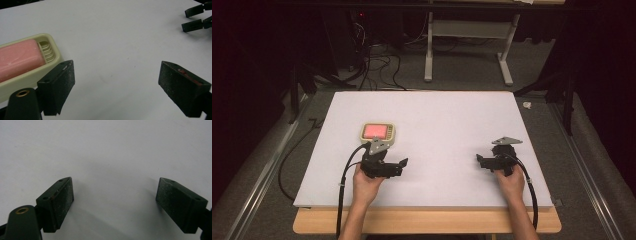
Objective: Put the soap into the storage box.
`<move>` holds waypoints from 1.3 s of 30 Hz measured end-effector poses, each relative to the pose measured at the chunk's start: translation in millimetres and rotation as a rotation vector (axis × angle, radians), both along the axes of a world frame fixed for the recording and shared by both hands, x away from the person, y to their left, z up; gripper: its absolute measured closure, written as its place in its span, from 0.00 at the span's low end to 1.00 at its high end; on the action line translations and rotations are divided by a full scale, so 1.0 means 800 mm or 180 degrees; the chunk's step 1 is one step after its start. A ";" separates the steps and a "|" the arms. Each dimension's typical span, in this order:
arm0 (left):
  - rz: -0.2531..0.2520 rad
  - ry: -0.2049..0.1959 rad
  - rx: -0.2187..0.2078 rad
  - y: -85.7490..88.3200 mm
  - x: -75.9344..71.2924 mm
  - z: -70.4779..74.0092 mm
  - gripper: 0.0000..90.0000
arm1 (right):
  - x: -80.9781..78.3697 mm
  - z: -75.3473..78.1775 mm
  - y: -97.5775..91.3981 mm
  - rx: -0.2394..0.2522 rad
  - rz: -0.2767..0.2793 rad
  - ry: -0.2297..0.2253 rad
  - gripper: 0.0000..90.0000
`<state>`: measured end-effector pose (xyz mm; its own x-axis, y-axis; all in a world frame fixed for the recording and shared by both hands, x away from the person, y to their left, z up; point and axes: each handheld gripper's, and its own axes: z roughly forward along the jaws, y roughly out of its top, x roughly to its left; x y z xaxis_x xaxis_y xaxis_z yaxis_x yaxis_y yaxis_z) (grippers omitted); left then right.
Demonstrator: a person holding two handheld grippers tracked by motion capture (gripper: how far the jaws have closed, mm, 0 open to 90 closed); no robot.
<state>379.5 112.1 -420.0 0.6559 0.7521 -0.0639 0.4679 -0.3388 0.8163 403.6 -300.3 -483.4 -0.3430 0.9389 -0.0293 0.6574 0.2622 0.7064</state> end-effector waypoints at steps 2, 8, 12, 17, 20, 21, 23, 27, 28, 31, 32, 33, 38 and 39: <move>-0.0017 0.0011 0.0002 -0.002 0.000 -0.001 0.16 | 0.000 0.000 0.000 0.0000 0.0005 0.0005 0.17; -0.0037 0.0033 -0.0003 -0.006 -0.001 -0.003 0.16 | 0.000 0.000 0.000 -0.0001 0.0003 0.0004 0.17; -0.0039 0.0045 0.0006 -0.008 -0.001 -0.005 0.16 | 0.000 0.000 0.000 -0.0001 0.0004 0.0005 0.17; -0.0052 0.0049 0.0004 -0.011 0.000 -0.007 0.16 | 0.000 0.000 0.000 -0.0001 0.0002 0.0005 0.17; -0.0060 0.0057 0.0028 -0.013 0.000 -0.008 0.16 | 0.000 0.000 0.000 -0.0001 0.0003 0.0005 0.17; -0.0067 0.0067 0.0022 -0.013 0.000 -0.009 0.16 | 0.000 0.000 0.000 -0.0001 0.0004 0.0005 0.17; -0.0067 0.0076 0.0022 -0.014 0.000 -0.010 0.16 | 0.000 0.000 0.000 -0.0001 0.0003 0.0005 0.17; -0.0066 0.0109 0.0019 -0.016 0.001 -0.015 0.16 | 0.000 0.000 0.000 0.0000 0.0003 0.0005 0.17; -0.0066 0.0111 0.0033 -0.017 0.002 -0.016 0.16 | 0.000 0.000 0.000 -0.0001 0.0003 0.0005 0.17; -0.0061 0.0124 0.0041 -0.018 0.002 -0.018 0.16 | 0.000 0.000 0.000 -0.0001 0.0003 0.0005 0.17; -0.0060 0.0125 0.0050 -0.019 0.003 -0.019 0.16 | 0.000 0.000 0.000 -0.0001 0.0003 0.0005 0.17; -0.0063 0.0135 0.0048 -0.019 0.003 -0.020 0.16 | 0.000 0.000 0.000 -0.0001 0.0003 0.0005 0.17; -0.0072 0.0189 0.0065 -0.021 0.008 -0.025 0.17 | 0.000 0.000 0.000 0.0000 0.0003 0.0007 0.17; -0.0068 0.0193 0.0086 -0.023 0.008 -0.026 0.17 | 0.000 0.000 0.000 0.0000 0.0003 0.0007 0.17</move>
